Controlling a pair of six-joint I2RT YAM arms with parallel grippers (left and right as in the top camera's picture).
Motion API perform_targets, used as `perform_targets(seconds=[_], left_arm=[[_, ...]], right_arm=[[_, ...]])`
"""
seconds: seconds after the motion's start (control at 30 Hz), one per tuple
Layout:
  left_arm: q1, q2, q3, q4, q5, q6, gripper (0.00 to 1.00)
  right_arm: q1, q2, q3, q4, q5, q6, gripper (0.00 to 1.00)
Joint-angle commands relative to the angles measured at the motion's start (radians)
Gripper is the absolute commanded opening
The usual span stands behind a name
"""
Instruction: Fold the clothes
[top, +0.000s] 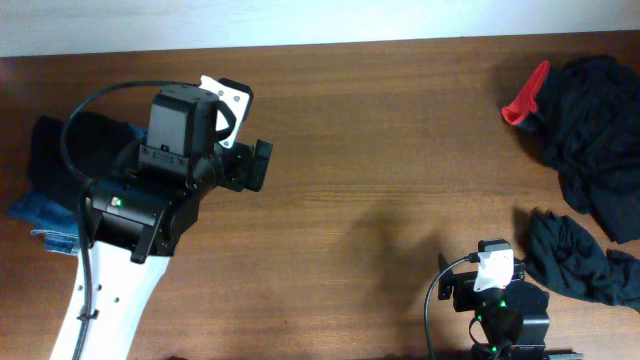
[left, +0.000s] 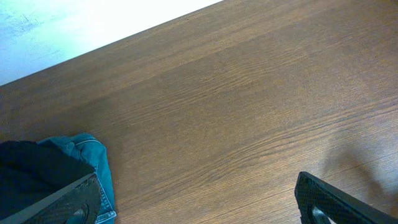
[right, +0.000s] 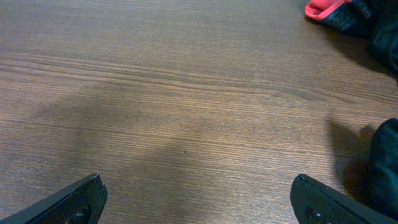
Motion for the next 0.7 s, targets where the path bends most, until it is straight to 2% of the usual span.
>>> perform_targets(seconds=[0.0, 0.33, 0.43, 0.53, 0.67], left_arm=[[-0.005, -0.003, 0.005, 0.001, -0.006, -0.010, 0.99], [-0.004, -0.017, -0.003, -0.046, -0.026, -0.009, 0.99], [0.005, -0.058, -0.047, -0.037, -0.060, 0.025, 0.99], [0.043, -0.114, -0.141, 0.036, -0.049, 0.029, 0.99], [0.137, -0.236, -0.361, 0.247, 0.028, 0.029, 0.99]], right_arm=[[-0.008, -0.012, -0.005, 0.003, -0.013, -0.007, 0.99], [-0.008, -0.012, -0.005, 0.003, -0.013, -0.007, 0.99], [-0.008, -0.012, -0.005, 0.003, -0.013, -0.007, 0.99], [-0.008, -0.012, -0.005, 0.003, -0.013, -0.007, 0.99], [-0.008, -0.012, -0.005, 0.003, -0.013, -0.007, 0.99]])
